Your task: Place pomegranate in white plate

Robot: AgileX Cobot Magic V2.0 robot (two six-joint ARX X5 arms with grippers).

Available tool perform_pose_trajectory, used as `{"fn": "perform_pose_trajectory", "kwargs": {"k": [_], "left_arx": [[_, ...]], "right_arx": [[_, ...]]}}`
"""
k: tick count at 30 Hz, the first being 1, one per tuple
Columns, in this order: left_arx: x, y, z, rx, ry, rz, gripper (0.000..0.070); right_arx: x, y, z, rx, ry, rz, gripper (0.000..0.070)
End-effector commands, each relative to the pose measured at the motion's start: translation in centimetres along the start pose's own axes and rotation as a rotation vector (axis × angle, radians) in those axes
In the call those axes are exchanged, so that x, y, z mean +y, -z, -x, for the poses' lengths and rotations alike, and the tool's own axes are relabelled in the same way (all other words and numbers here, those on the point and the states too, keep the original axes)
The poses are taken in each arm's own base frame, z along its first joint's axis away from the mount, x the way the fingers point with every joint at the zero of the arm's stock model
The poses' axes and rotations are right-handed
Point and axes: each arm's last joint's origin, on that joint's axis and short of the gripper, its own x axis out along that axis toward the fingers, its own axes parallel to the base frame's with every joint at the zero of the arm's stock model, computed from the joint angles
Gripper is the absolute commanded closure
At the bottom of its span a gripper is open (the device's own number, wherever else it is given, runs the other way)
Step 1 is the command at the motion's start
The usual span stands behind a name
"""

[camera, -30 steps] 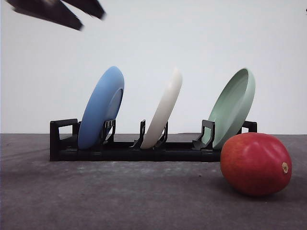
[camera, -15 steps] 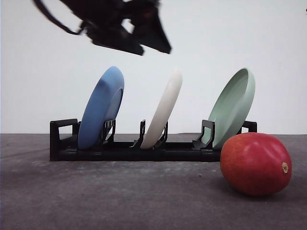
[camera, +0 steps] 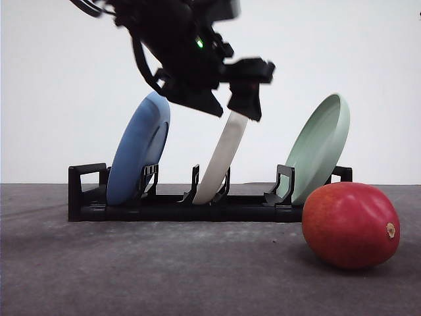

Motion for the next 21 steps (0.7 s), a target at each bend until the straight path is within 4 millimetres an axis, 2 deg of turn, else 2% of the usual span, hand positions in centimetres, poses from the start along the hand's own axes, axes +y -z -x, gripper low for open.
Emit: {"fn": "perform_pose_trajectory", "kwargs": {"k": [1,9,11,14,16,18,21], "left_arx": [[-0.4,-0.3,-0.7,-0.005,0.003,0.012,0.0271],[-0.3,0.7,-2.0,0.029,-0.005,0.022,0.0277],[-0.3,0.8,-2.0,0.032,-0.006,0.022,0.0321],[-0.3,0.8,-2.0,0.029,-0.005,0.023,0.046],[-0.4,0.8,-2.0,0.03,-0.004,0.023,0.0527],[-0.4,0.8,-2.0,0.032,-0.003,0.032,0.0557],[-0.4,0.7,-1.8,0.039,-0.001,0.072,0.0564]], "right_arx": [[0.1,-0.5,0.3,-0.024,-0.002,-0.004,0.0345],[0.1,-0.5,0.3,-0.025,0.001,-0.004,0.0345],[0.1,-0.5,0.3,-0.025,0.001,-0.004,0.0345],[0.1,-0.5,0.3,-0.025,0.001,-0.004,0.0345],[0.1,-0.5,0.3,-0.025,0.002,-0.004,0.0345],[0.1,-0.5,0.3,-0.025,0.002,-0.004,0.0345],[0.1,-0.5,0.3,-0.025,0.002,-0.004,0.0345]]}}
